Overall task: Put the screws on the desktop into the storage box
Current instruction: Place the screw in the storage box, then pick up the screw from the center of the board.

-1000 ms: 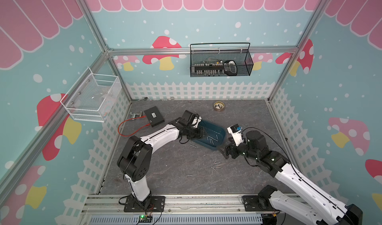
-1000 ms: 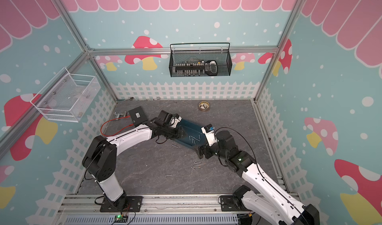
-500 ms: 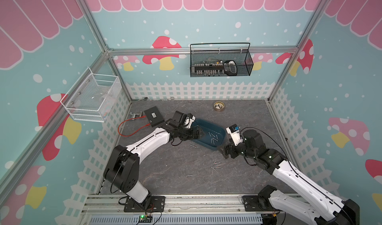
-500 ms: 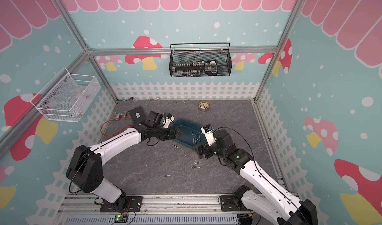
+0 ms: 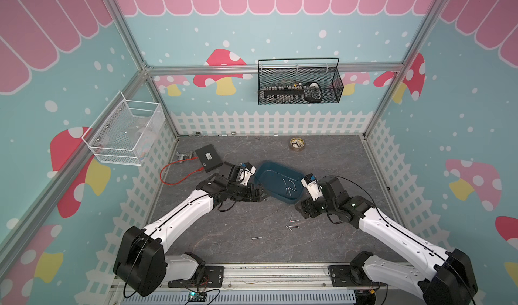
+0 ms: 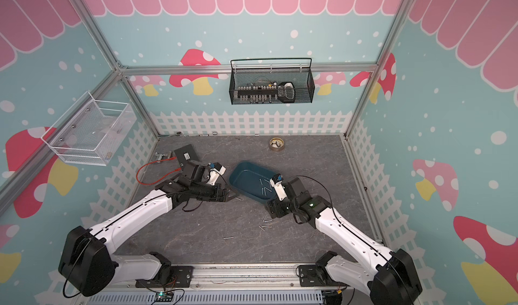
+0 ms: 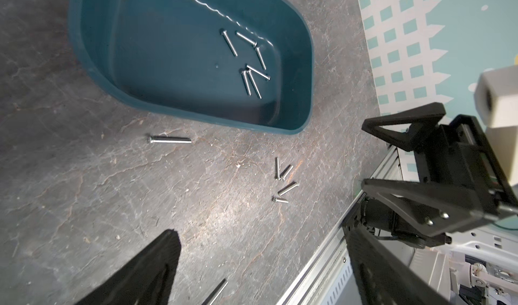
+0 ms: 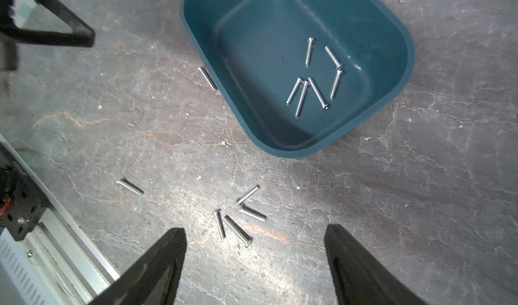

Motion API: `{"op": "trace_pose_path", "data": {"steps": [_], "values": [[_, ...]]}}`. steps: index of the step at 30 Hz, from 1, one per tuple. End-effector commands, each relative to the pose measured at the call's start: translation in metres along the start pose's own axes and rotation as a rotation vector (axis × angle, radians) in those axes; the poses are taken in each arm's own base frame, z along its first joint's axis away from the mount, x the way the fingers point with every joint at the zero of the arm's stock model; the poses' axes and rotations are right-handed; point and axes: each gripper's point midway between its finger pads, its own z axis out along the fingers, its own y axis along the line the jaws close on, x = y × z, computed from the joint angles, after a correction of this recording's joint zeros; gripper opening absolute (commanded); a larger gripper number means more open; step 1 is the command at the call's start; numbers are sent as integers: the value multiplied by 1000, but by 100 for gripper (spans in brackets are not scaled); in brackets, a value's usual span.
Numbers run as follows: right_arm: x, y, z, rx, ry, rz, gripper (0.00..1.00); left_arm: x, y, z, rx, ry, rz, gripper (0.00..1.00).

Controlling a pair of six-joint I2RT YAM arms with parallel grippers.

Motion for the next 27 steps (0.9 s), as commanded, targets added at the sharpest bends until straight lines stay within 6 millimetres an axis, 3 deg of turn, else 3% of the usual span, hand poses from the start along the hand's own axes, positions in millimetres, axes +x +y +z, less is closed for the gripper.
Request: {"op": "trace_pose_path", "data": {"steps": [1,10,13,20,27], "values": [[12,3,8,29,58,3,78,11,-6,-8,35,10,21,97],[42,22,30,39,178,-63,69,28,-8,-19,62,2,43,96],[53,28,36,37,215,-78,59,31,-8,-20,65,-2,42,96],[63,39,47,24,250,-106,48,30,-14,-27,82,-21,67,96],[79,35,58,64,308,-129,43,34,-16,-27,103,-11,69,96]]}}
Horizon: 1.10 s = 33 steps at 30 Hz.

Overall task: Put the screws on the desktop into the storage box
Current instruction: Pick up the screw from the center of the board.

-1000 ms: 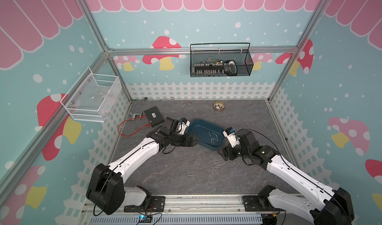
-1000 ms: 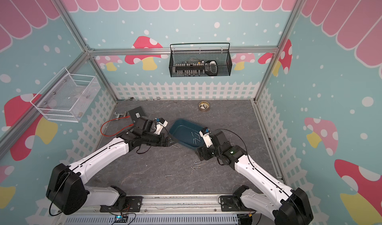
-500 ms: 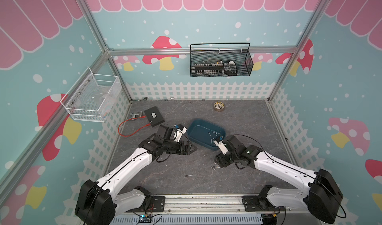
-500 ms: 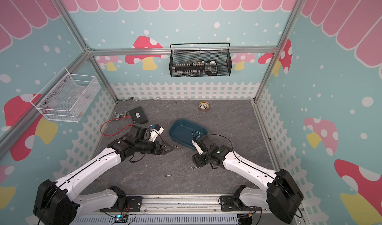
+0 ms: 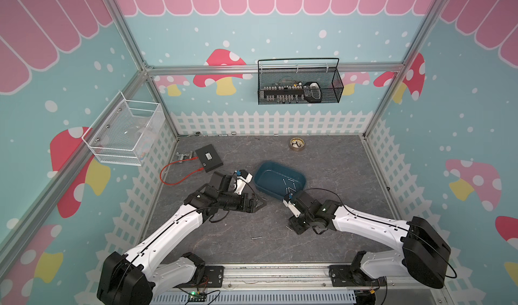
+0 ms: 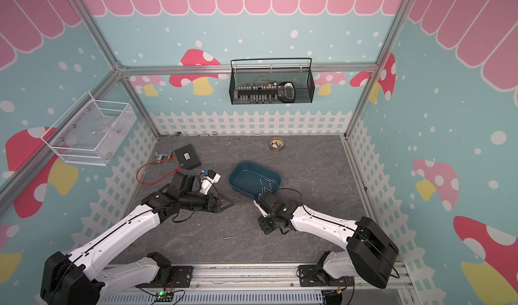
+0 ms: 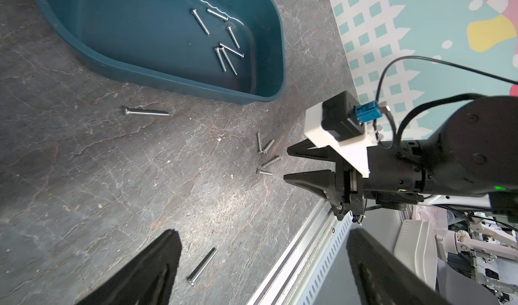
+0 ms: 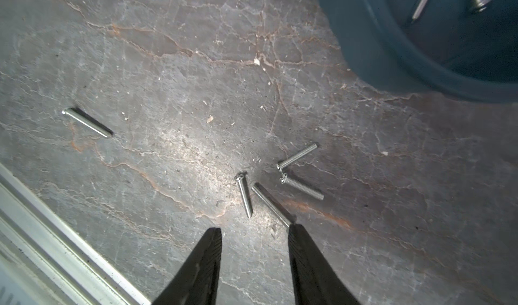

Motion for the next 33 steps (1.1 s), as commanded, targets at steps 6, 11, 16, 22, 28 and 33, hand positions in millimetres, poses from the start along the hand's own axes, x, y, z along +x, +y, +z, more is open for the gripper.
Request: {"op": "trace_pose_path", "data": {"steps": [6,11,16,22,28,33], "values": [[14,-10,11,70,56,25,38,6,1,0,19,8,6,96],[22,-17,16,107,94,20,36,6,1,1,23,12,6,96],[21,-18,20,125,111,-1,33,6,1,2,23,11,7,95],[19,-20,24,142,129,-32,33,6,2,2,23,12,7,95],[13,-22,26,162,133,-62,33,7,4,5,22,18,0,95],[12,-19,30,154,147,-82,32,6,3,5,25,18,3,94]]}}
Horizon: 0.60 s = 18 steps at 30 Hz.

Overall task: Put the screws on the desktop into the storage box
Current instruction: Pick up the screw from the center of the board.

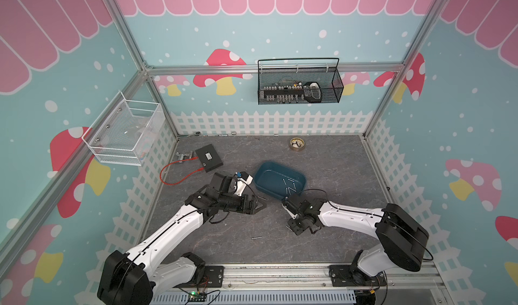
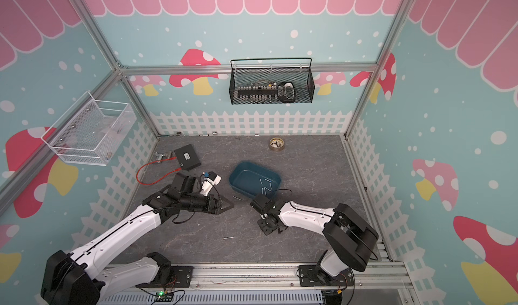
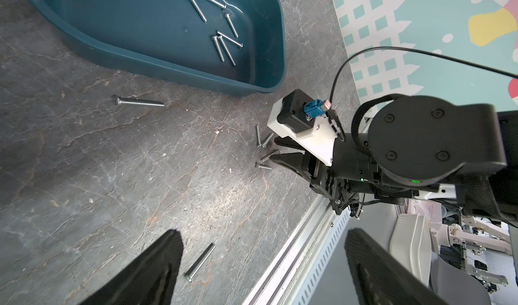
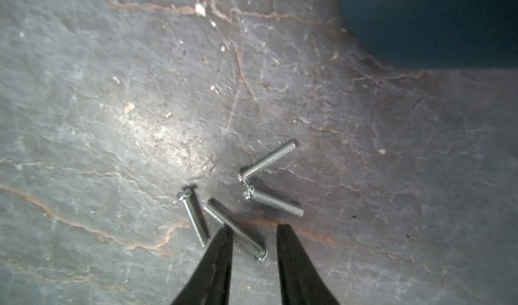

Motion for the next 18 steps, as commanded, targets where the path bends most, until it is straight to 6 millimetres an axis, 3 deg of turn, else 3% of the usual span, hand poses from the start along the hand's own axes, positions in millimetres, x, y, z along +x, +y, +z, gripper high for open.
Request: {"op": "trace_pose_path", "data": {"steps": [1,18], "values": [[-1,2,0,8,14,-36,32,-2,1,0,11,-7,16,94],[10,15,1,-51,28,-49,26,0,3,2,8,-2,9,94]]}}
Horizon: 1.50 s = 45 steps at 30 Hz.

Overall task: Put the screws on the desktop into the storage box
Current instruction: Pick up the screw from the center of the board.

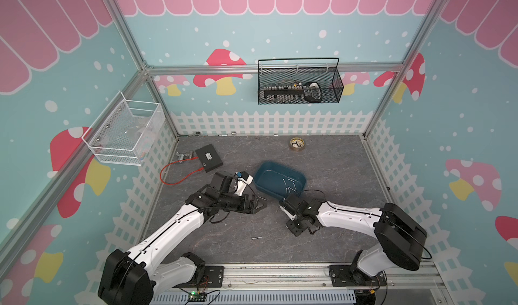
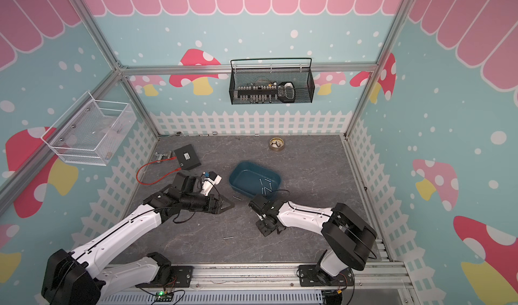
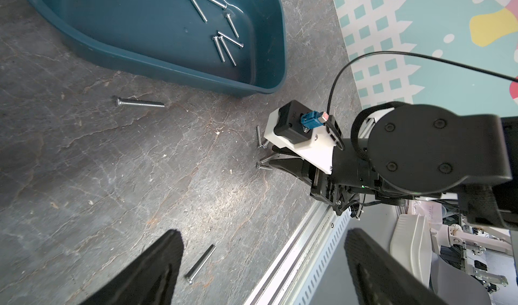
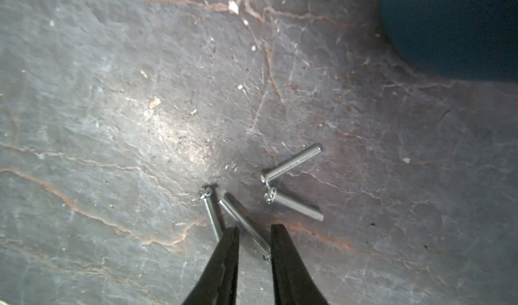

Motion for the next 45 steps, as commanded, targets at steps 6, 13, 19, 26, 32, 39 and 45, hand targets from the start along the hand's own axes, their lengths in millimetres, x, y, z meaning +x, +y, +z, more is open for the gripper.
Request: {"op": "trace_pose_path", "data": {"steps": [6,13,19,26,32,39,45], "values": [[12,6,5,-21,36,-9,25,0,2,1,10,-5,8,94],[15,6,11,-6,62,-17,22,1,3,2,9,-5,6,94],[20,5,15,17,94,-23,19,1,3,2,10,-6,7,94],[18,5,12,17,82,-14,10,1,2,2,14,-8,6,94],[6,12,-4,-25,20,-7,6,0,3,2,12,-8,2,94],[-22,19,-41,-85,-120,-4,4,-1,7,4,-3,-7,-15,95],[-50,9,-63,-79,-211,9,4,-4,9,5,-20,-15,-34,95]]}}
